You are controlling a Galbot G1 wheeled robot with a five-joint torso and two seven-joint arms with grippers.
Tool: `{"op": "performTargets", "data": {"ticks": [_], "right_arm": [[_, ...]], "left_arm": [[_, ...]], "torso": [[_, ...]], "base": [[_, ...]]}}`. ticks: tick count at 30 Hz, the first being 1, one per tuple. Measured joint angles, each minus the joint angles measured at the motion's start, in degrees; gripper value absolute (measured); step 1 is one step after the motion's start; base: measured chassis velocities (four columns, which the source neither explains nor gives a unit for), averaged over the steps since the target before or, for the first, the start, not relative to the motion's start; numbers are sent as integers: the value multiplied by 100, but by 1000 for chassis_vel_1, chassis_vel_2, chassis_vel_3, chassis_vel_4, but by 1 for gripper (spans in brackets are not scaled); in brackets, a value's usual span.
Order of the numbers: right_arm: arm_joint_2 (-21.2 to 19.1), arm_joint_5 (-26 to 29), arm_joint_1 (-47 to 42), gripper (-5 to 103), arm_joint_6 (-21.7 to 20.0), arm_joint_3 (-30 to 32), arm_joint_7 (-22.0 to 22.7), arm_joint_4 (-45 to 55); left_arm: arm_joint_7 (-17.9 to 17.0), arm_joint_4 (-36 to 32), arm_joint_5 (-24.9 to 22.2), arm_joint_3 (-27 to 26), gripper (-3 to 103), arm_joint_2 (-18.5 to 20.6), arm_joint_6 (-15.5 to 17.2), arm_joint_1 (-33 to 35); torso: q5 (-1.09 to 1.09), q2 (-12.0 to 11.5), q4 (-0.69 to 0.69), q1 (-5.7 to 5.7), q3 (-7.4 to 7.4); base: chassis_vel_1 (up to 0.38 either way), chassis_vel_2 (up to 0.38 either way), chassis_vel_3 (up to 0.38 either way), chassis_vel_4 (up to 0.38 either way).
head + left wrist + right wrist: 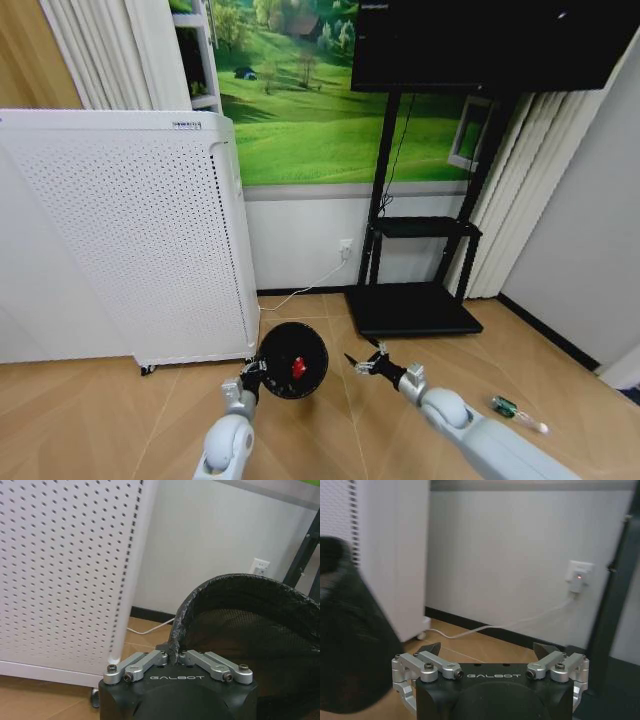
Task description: Pick up the trash bin and place the garbage on the floor into it.
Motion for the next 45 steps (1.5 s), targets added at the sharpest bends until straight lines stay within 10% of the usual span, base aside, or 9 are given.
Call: {"op": "performTargets", "data": {"ticks": [9, 23, 45], "right_arm": [[600, 458, -596, 100, -1065, 1037, 1492, -292], [1305, 33, -1110, 100, -1340, 2006, 2441, -414], [1386, -157, -1925, 100, -938, 3003, 2188, -79]], "left_arm": [[-13, -1245, -260, -763, 4, 456, 20, 1107], [-44, -2051, -534, -1541, 4, 679, 44, 1779], [59, -2272, -529, -2070, 4, 349, -91, 2133]], "torso": [[0, 0, 0, 0, 0], [1, 0, 1, 0, 0], [0, 0, 0, 0, 1]], "base": [[0, 0, 0, 0], [0, 0, 0, 0], [0, 0, 0, 0]]}}
